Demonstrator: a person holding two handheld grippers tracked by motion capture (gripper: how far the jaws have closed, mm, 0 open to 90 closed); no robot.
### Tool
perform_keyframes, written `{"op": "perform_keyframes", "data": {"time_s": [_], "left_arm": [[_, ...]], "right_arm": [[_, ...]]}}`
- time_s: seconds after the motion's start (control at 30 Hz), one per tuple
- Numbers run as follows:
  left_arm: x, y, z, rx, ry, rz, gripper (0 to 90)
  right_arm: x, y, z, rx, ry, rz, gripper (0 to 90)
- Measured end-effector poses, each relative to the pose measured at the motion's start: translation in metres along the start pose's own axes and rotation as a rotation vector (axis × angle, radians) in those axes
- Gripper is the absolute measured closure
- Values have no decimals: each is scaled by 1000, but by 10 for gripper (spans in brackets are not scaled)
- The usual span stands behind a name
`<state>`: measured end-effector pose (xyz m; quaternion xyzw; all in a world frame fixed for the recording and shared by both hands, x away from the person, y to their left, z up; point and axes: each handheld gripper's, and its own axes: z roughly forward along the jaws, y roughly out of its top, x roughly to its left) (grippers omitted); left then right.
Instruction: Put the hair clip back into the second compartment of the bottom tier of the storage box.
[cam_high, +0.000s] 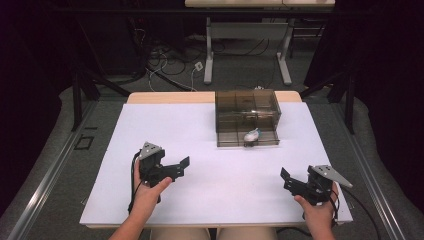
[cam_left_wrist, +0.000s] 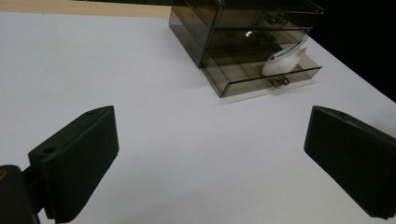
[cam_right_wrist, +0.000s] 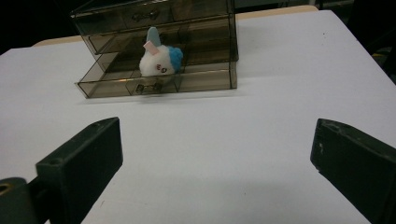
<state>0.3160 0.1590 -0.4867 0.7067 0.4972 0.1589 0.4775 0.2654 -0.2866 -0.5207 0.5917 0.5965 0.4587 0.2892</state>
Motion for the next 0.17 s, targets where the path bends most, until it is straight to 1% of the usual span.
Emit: {"op": "perform_keyframes", "data": {"time_s": [0.07,0.17], "left_arm": [[3,-1,-1,-2,6,-7,31],[5,-1,-3,-7,9,-15,31]], "right_arm": [[0,0,0,-9,3,3,19],[-1,0,0,-7,0,2,19]]}}
